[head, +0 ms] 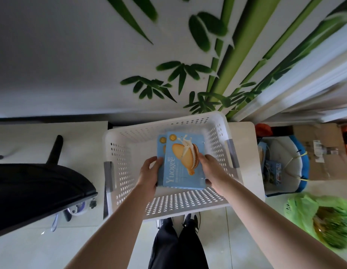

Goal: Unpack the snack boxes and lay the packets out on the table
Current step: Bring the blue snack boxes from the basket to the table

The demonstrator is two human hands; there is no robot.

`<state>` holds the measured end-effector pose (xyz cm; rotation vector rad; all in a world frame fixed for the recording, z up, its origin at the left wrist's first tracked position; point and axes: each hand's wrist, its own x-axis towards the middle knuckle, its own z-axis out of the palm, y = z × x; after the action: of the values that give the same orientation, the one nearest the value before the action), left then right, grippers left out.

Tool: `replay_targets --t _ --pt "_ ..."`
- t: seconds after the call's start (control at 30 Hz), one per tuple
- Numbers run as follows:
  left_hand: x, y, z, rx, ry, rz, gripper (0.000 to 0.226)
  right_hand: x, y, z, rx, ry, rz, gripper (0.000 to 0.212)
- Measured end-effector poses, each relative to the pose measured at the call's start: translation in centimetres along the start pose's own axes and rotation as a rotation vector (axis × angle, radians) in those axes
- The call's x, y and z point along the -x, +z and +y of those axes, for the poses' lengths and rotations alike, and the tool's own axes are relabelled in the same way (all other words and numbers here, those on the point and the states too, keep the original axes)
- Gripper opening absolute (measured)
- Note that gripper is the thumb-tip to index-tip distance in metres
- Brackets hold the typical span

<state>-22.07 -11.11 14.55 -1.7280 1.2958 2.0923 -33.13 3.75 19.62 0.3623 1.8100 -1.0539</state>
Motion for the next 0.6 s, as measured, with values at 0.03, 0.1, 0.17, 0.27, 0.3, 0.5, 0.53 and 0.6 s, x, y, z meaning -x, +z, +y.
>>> replay_targets --t 0.03,0.1,0.17,0.27,0.3,0.5,0.53,0.6 --pt "0.7 -0.2 0.3 0.001 0.008 -0.012 0.035 0.7 0.0 -0.4 0.065 -0.058 0.035 0.041" --pt "2.4 -0.6 1.2 0.000 0.028 -0.018 0.034 2.2 -0.1 -1.2 0.153 -0.185 0.092 0.039" --pt "4.2 -1.0 2.1 -0.011 0.060 -0.020 0.036 4.0 -0.2 -1.9 0.188 -0.269 0.138 0.037" --pt "7.8 -1.8 4.1 -0.029 0.106 -0.024 0.030 7.5 -0.4 -3.4 0.212 -0.337 0.188 0.039" --pt "9.0 -2.1 4.8 -0.037 0.118 -0.027 0.027 8.7 -0.5 -3.8 0.215 -0.348 0.192 0.039" --pt "16.6 -4.2 8.0 -0.064 0.163 -0.026 0.030 16.2 -1.0 -6.0 0.131 -0.364 0.193 0.051" --pt "18.0 -4.6 8.5 -0.065 0.174 -0.024 0.030 17.5 -0.9 -6.6 0.117 -0.354 0.190 0.052" --pt "21.2 -5.3 9.5 -0.059 0.218 -0.020 0.027 20.2 -0.8 -7.6 0.073 -0.329 0.185 0.053"
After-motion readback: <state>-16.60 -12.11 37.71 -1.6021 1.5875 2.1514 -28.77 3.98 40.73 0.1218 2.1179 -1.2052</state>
